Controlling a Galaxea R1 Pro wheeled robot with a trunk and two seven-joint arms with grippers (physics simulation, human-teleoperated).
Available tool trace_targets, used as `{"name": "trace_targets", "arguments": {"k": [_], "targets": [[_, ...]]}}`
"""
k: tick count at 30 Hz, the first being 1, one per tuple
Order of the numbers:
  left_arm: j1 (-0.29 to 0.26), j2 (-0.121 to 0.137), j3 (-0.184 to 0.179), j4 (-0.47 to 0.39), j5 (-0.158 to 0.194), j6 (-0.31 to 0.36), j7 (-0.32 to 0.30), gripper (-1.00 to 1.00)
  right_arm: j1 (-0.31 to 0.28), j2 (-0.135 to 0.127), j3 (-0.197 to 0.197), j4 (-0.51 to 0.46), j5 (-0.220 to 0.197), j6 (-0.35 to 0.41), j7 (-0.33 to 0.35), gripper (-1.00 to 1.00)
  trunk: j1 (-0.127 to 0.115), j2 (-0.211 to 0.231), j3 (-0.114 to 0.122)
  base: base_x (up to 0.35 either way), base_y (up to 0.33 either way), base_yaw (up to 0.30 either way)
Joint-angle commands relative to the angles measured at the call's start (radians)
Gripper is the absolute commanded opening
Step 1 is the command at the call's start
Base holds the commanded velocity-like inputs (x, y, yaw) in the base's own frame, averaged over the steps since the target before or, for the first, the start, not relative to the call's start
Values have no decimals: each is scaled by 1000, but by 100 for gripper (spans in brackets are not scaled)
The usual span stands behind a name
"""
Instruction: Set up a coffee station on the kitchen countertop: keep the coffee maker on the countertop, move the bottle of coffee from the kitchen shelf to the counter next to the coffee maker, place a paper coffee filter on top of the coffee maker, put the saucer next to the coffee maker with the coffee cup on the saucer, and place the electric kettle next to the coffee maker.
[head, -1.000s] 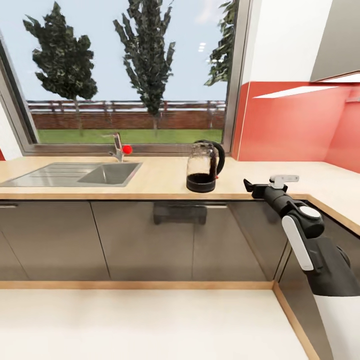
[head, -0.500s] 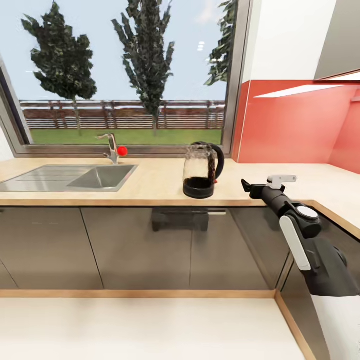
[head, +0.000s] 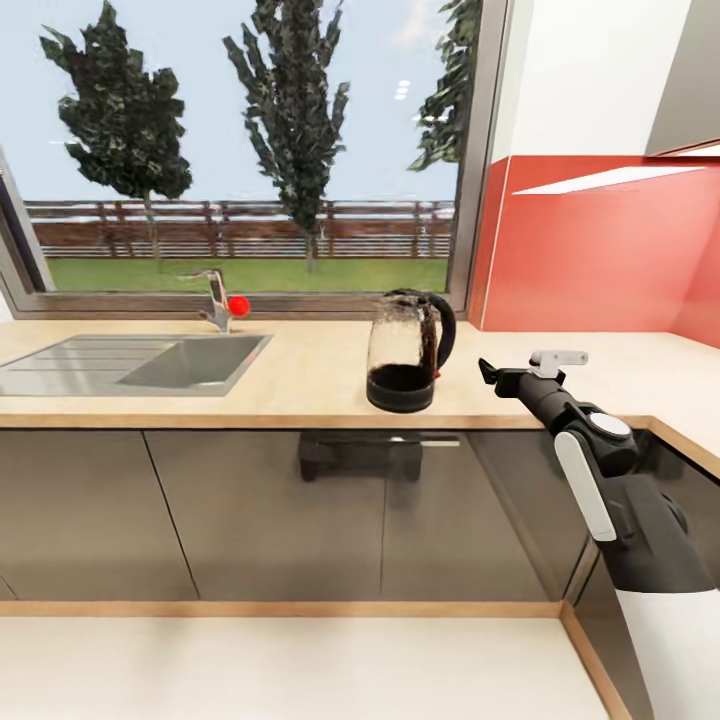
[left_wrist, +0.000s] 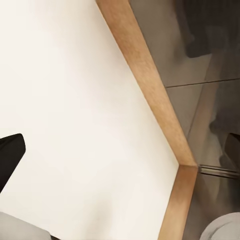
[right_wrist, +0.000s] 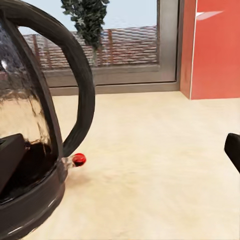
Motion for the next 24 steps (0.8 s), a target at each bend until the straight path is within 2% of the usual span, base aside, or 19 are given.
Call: {"name": "trace_targets", "arguments": {"k": [1, 6, 24], "targets": [[0, 0, -4, -1, 3, -7, -1, 100, -1, -1, 1, -1, -7, 4, -5, 100, 0, 0, -1, 152, 0, 0], [0, 0, -4, -1, 3, -7, -1, 100, -1, -1, 2, -1, -7, 4, -4, 100, 0, 0, -1, 217, 0, 0], [0, 0, -4, -1, 3, -7, -1, 100, -1, 0, 3, -1, -7, 4, -4, 100, 0, 0, -1, 99, 0, 0]]}}
